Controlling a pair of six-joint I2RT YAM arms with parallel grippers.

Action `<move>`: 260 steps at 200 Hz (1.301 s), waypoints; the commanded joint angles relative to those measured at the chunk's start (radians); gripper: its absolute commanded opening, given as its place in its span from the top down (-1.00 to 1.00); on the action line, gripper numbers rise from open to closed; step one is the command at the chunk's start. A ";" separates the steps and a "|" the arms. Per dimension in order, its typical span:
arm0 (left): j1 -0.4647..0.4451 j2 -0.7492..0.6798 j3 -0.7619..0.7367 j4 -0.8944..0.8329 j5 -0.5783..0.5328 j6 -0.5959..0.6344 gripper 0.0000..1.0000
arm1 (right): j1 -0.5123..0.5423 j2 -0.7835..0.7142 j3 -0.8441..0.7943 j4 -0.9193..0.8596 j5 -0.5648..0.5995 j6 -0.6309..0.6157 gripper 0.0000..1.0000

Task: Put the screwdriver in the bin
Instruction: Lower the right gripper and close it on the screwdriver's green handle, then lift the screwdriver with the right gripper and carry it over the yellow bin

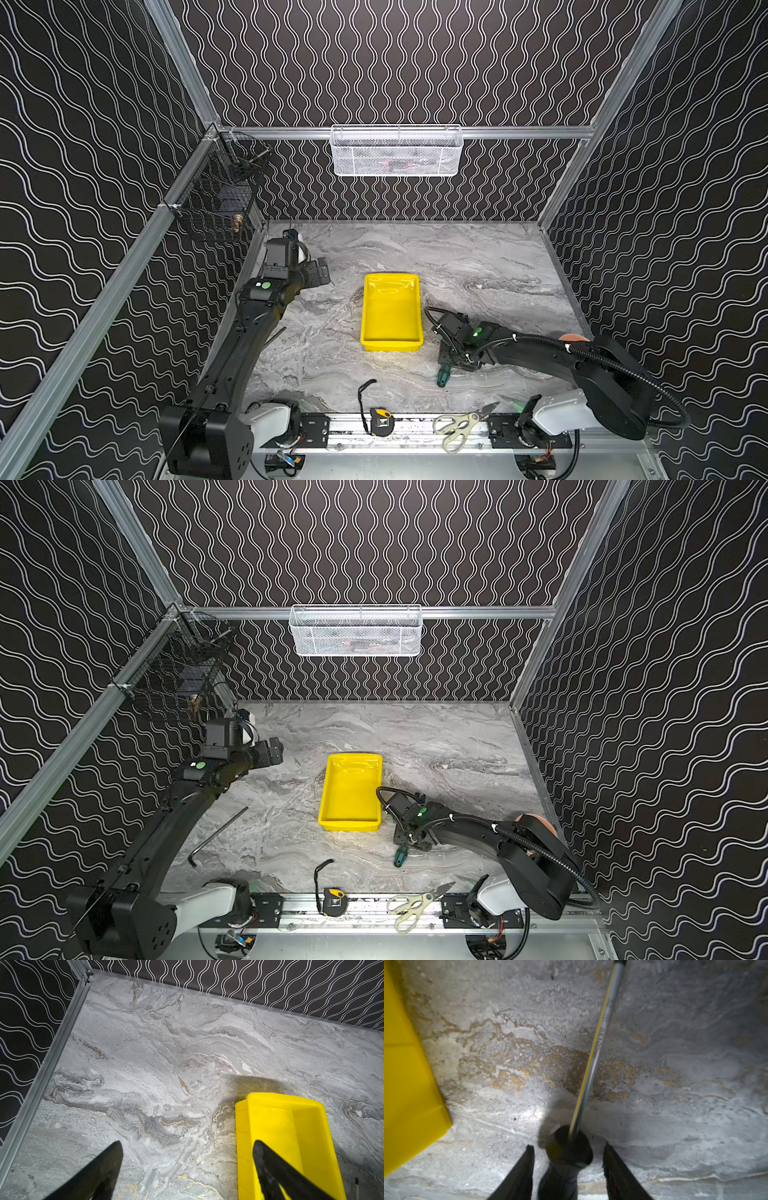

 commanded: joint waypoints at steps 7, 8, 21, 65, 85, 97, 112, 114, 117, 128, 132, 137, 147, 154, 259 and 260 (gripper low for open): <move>0.003 0.006 0.006 -0.013 0.003 -0.011 -0.98 | 0.011 -0.021 0.004 -0.049 -0.012 0.031 -0.08; 0.003 0.006 0.005 -0.014 0.002 -0.010 -0.98 | 0.012 -0.022 0.004 -0.050 -0.013 0.032 -0.09; 0.006 0.015 0.010 -0.021 0.006 -0.012 -0.98 | 0.020 -0.026 0.001 -0.053 -0.021 0.042 -0.13; 0.014 0.033 0.017 -0.030 0.030 -0.017 -0.98 | 0.032 -0.004 -0.019 -0.010 -0.050 0.053 0.00; 0.014 0.030 0.015 -0.030 0.029 -0.016 -0.98 | 0.032 0.000 -0.017 -0.014 -0.042 0.052 0.17; 0.015 0.029 0.017 -0.030 0.029 -0.017 -0.98 | 0.031 0.002 -0.012 -0.023 -0.031 0.048 0.28; 0.015 0.031 0.016 -0.030 0.029 -0.018 -0.98 | 0.032 0.003 -0.003 -0.041 -0.018 0.041 0.38; 0.015 0.031 0.017 -0.030 0.029 -0.018 -0.98 | 0.032 0.003 -0.002 -0.043 -0.016 0.041 0.39; 0.015 0.030 0.017 -0.030 0.030 -0.018 -0.98 | 0.032 0.001 -0.001 -0.047 -0.013 0.040 0.41; 0.015 0.031 0.017 -0.032 0.031 -0.018 -0.98 | 0.032 -0.004 0.003 -0.054 -0.012 0.036 0.48; 0.015 0.031 0.017 -0.032 0.032 -0.018 -0.98 | 0.032 -0.008 0.004 -0.057 -0.010 0.035 0.50; 0.016 0.031 0.016 -0.032 0.032 -0.017 -0.98 | 0.032 -0.012 0.006 -0.062 -0.004 0.033 0.52; 0.016 0.031 0.016 -0.032 0.032 -0.018 -0.98 | 0.031 -0.021 0.012 -0.075 0.008 0.032 0.56; 0.016 0.030 0.016 -0.032 0.032 -0.020 -0.98 | 0.031 -0.029 0.014 -0.082 0.018 0.030 0.58; 0.017 0.025 0.014 -0.032 0.035 -0.029 -0.98 | -0.028 -0.139 0.118 -0.209 0.120 -0.086 0.77; 0.017 0.025 0.013 -0.032 0.035 -0.029 -0.98 | -0.029 -0.140 0.120 -0.209 0.120 -0.088 0.77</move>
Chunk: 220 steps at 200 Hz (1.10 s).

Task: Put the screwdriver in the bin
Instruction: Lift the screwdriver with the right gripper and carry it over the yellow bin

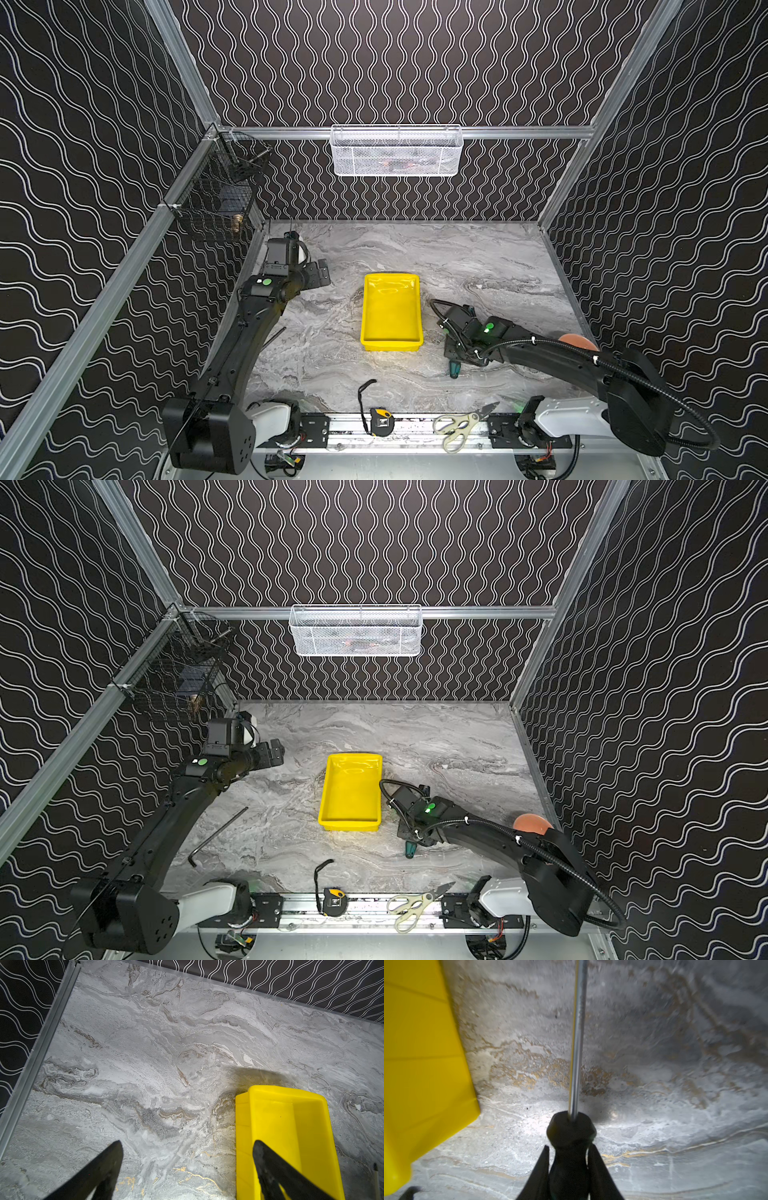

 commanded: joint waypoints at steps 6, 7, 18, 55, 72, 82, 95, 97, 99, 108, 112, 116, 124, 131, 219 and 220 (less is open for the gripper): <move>0.002 -0.006 0.004 0.002 0.002 -0.017 -0.98 | -0.016 -0.023 0.052 -0.064 0.046 -0.065 0.78; 0.002 -0.006 0.005 0.002 0.002 -0.017 -0.98 | -0.016 -0.022 0.054 -0.065 0.047 -0.067 0.78; 0.002 -0.008 0.004 0.001 0.003 -0.015 -0.98 | -0.023 -0.023 0.080 -0.078 0.051 -0.092 0.79; 0.003 -0.008 0.005 -0.001 0.002 -0.014 -0.98 | -0.027 0.019 0.186 -0.132 0.081 -0.172 0.82; 0.002 -0.008 0.006 0.000 0.002 -0.017 -0.98 | -0.027 0.034 0.243 -0.144 0.087 -0.198 0.82; 0.002 -0.009 0.006 -0.001 0.003 -0.016 -0.98 | -0.027 0.041 0.278 -0.148 0.091 -0.216 0.83; 0.002 -0.007 0.004 0.001 0.005 -0.017 -0.98 | -0.027 0.054 0.329 -0.148 0.094 -0.244 0.83; 0.002 -0.008 0.005 0.001 0.005 -0.017 -0.98 | -0.027 0.056 0.338 -0.146 0.094 -0.246 0.83; 0.002 -0.007 0.004 0.002 0.006 -0.015 -0.98 | -0.027 0.059 0.346 -0.146 0.094 -0.253 0.83; 0.002 -0.006 0.006 -0.002 0.006 -0.015 -0.98 | -0.027 0.078 0.387 -0.143 0.091 -0.277 0.83; 0.003 -0.003 0.007 -0.003 0.008 -0.016 -0.98 | -0.027 0.089 0.405 -0.141 0.088 -0.286 0.83; 0.002 -0.003 0.007 -0.005 0.006 -0.017 -0.98 | -0.027 0.101 0.424 -0.139 0.082 -0.294 0.83; 0.002 0.002 0.008 -0.007 0.007 -0.017 -0.98 | -0.027 0.126 0.457 -0.129 0.069 -0.311 0.83; 0.002 0.003 0.008 -0.008 0.015 -0.017 -0.98 | -0.027 0.152 0.484 -0.119 0.056 -0.325 0.83; 0.003 0.010 0.010 -0.008 0.020 -0.007 -0.98 | 0.010 0.448 0.737 -0.036 -0.102 -0.410 0.85; 0.003 0.010 0.009 -0.008 0.020 -0.007 -0.98 | 0.011 0.451 0.738 -0.035 -0.103 -0.411 0.85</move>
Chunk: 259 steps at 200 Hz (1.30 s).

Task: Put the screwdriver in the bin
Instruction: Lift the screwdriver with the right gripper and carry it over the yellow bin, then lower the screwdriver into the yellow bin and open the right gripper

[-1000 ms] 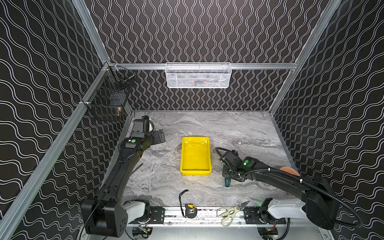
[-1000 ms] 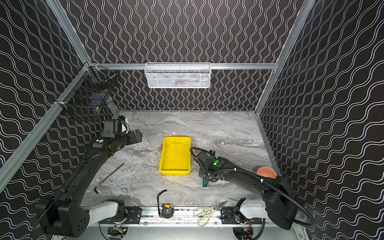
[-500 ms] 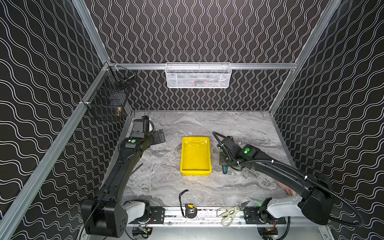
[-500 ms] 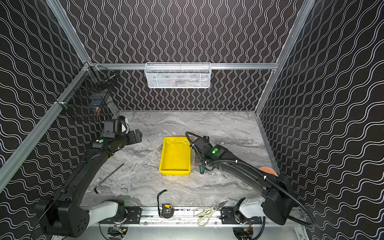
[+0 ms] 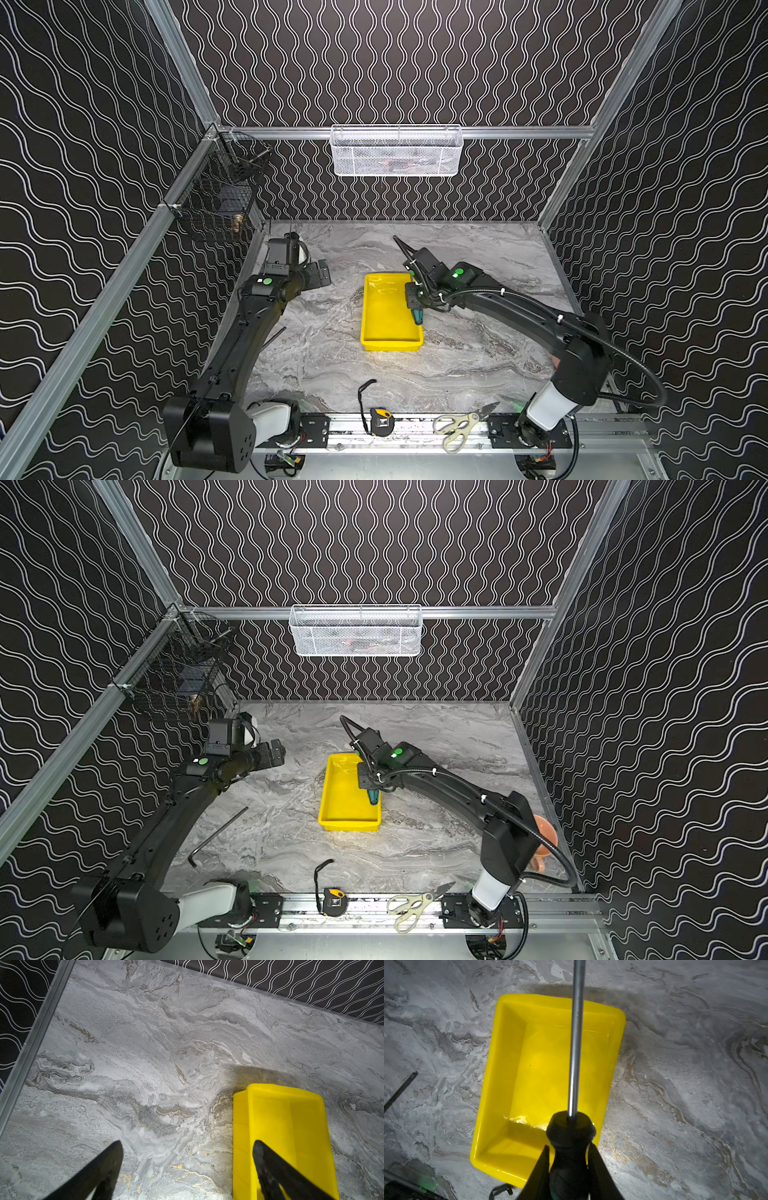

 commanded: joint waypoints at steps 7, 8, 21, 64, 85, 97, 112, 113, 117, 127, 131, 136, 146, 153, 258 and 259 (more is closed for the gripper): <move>0.003 0.002 0.009 0.000 0.006 0.007 -0.98 | 0.016 0.068 0.045 0.047 -0.050 -0.029 0.86; 0.003 0.002 0.009 0.000 0.004 0.007 -0.98 | 0.017 0.071 0.046 0.047 -0.051 -0.030 0.86; 0.003 0.001 0.009 0.000 0.002 0.007 -0.98 | 0.025 0.102 0.060 0.052 -0.061 -0.035 0.86; 0.004 0.002 0.009 -0.002 0.006 0.008 -0.98 | 0.047 0.169 0.067 0.074 -0.072 -0.046 0.84; 0.004 0.005 0.010 -0.004 0.006 0.005 -0.98 | 0.059 0.184 0.056 0.085 -0.078 -0.048 0.82; 0.006 0.007 0.013 -0.007 0.005 0.004 -0.98 | 0.067 0.211 0.046 0.097 -0.077 -0.046 0.81; 0.006 0.008 0.012 -0.007 0.007 0.004 -0.98 | 0.074 0.219 0.038 0.099 -0.074 -0.045 0.81; 0.006 0.008 0.012 -0.007 0.008 0.004 -0.98 | 0.074 0.219 0.037 0.100 -0.074 -0.045 0.81; 0.006 0.008 0.011 -0.006 0.006 0.006 -0.98 | 0.075 0.220 0.033 0.103 -0.073 -0.045 0.81; 0.007 0.008 0.011 -0.006 0.008 0.004 -0.98 | 0.076 0.224 0.027 0.107 -0.073 -0.045 0.81; 0.007 0.008 0.011 -0.007 0.009 0.004 -0.98 | 0.076 0.227 0.026 0.107 -0.073 -0.047 0.80; 0.007 0.008 0.012 -0.006 0.008 0.005 -0.98 | 0.076 0.231 0.024 0.107 -0.073 -0.048 0.80; 0.007 0.008 0.013 -0.007 0.011 0.004 -0.98 | 0.076 0.243 0.024 0.107 -0.073 -0.050 0.79; 0.008 0.010 0.012 -0.007 0.011 0.003 -0.97 | 0.076 0.251 0.023 0.109 -0.071 -0.051 0.78; 0.009 0.011 0.010 -0.008 0.007 0.002 -0.98 | 0.076 0.323 0.023 0.130 -0.048 -0.065 0.67; 0.009 0.011 0.010 -0.007 0.007 0.002 -0.98 | 0.075 0.323 0.023 0.130 -0.048 -0.065 0.67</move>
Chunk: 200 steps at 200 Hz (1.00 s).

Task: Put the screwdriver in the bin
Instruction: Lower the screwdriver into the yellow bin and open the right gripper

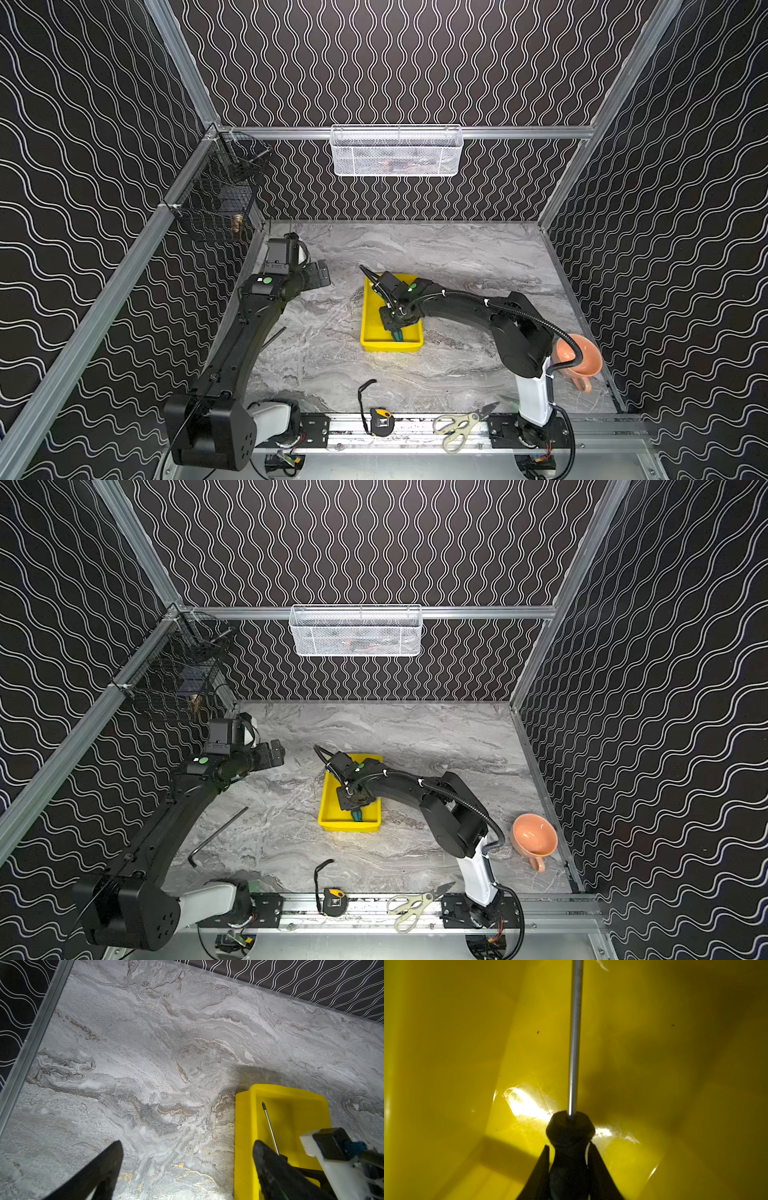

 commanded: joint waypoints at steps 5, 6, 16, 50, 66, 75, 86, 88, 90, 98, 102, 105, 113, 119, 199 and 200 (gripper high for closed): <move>0.002 0.003 0.008 -0.001 0.007 0.002 -0.98 | -0.001 0.014 0.006 0.019 0.020 -0.006 0.66; 0.002 0.003 0.008 -0.001 0.007 0.001 -0.98 | -0.001 0.014 0.006 0.019 0.020 -0.007 0.67; 0.002 0.004 0.009 -0.001 0.007 0.002 -0.98 | -0.001 0.018 0.007 0.019 0.022 -0.007 0.65; 0.003 0.004 0.008 -0.001 0.005 0.002 -0.98 | -0.001 0.030 0.011 0.020 0.030 -0.008 0.58; 0.002 0.003 0.009 -0.003 0.002 0.003 -0.98 | -0.001 0.033 0.015 0.019 0.033 -0.010 0.55; 0.002 0.003 0.009 -0.002 0.003 0.002 -0.98 | -0.001 0.034 0.017 0.017 0.035 -0.010 0.52; 0.002 0.006 0.008 -0.003 0.003 0.002 -0.98 | -0.002 0.035 0.020 0.016 0.036 -0.011 0.50; 0.002 0.005 0.009 -0.002 0.003 0.002 -0.98 | -0.001 0.035 0.020 0.016 0.036 -0.011 0.50; 0.002 0.005 0.009 -0.002 0.003 0.002 -0.98 | -0.001 0.035 0.020 0.016 0.036 -0.011 0.49; 0.002 0.007 0.009 -0.002 0.004 0.003 -0.98 | -0.001 0.036 0.022 0.016 0.037 -0.011 0.47; 0.002 0.007 0.009 -0.001 0.005 0.002 -0.98 | -0.001 0.036 0.022 0.017 0.038 -0.011 0.46; 0.002 0.007 0.009 -0.002 0.004 0.002 -0.98 | -0.001 0.035 0.022 0.017 0.038 -0.011 0.45; 0.002 0.007 0.011 -0.002 0.003 0.001 -0.98 | -0.001 0.035 0.023 0.017 0.037 -0.012 0.44; 0.003 0.007 0.011 -0.003 0.003 0.000 -0.98 | -0.001 0.035 0.023 0.017 0.036 -0.011 0.43; 0.005 0.012 0.010 -0.002 0.004 -0.004 -0.98 | -0.001 0.001 0.033 -0.003 0.053 -0.013 0.21; 0.005 0.012 0.011 -0.002 0.005 -0.004 -0.98 | -0.001 0.001 0.032 -0.003 0.053 -0.012 0.21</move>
